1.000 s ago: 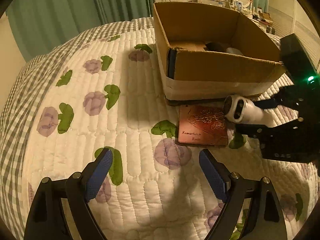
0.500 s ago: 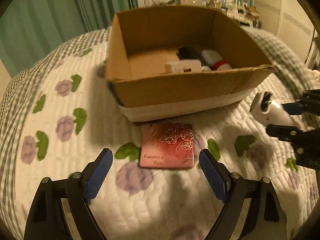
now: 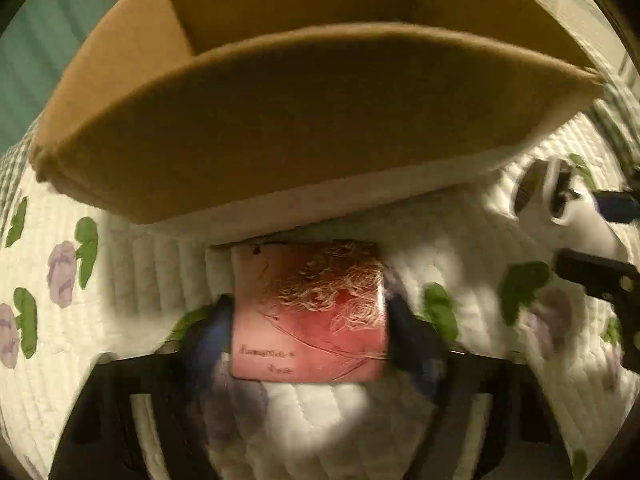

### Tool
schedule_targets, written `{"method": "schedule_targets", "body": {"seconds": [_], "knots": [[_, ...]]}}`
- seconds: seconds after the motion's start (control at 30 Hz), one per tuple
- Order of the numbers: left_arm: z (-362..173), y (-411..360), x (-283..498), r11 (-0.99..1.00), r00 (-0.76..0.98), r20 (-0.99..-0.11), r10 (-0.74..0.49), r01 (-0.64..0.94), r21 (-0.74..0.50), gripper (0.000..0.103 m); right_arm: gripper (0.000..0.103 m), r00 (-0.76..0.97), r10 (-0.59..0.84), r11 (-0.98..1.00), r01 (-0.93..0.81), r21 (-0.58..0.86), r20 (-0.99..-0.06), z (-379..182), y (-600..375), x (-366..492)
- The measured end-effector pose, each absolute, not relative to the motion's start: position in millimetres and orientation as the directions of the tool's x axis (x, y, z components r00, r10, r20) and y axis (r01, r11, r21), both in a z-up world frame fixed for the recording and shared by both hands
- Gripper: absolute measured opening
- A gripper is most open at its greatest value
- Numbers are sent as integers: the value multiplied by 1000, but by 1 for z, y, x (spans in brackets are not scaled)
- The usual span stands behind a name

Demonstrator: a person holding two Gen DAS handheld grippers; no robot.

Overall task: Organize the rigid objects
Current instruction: 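Grasp the white hair dryer with the right gripper while the left grasps the pink card case, then lower the hair dryer and pink card case into the box and release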

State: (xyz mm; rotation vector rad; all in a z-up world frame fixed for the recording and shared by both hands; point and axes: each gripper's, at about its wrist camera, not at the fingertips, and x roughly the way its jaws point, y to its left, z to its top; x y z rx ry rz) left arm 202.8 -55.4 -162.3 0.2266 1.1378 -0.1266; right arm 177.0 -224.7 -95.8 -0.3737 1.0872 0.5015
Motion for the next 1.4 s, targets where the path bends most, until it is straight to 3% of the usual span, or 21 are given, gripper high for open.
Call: {"method": "schedule_targets", "body": {"seconds": [0.4, 0.97, 1.2, 1.4], "knots": [[-87, -61, 148, 958, 516, -856, 5, 242, 151, 72, 42, 487, 181, 819, -555, -143, -854, -18, -222, 139], [93, -45, 106, 986, 788, -609, -85, 154, 62, 72, 42, 708, 221, 852, -475, -220, -671, 153, -218, 91], [107, -36, 153, 993, 819, -573, -45, 100, 65, 72, 42, 731, 272, 878, -454, -149, -625, 168, -203, 143], [73, -39, 203, 992, 809, -588, 4, 73, 107, 72, 42, 703, 265, 886, -448, -122, -659, 131, -190, 204]]}}
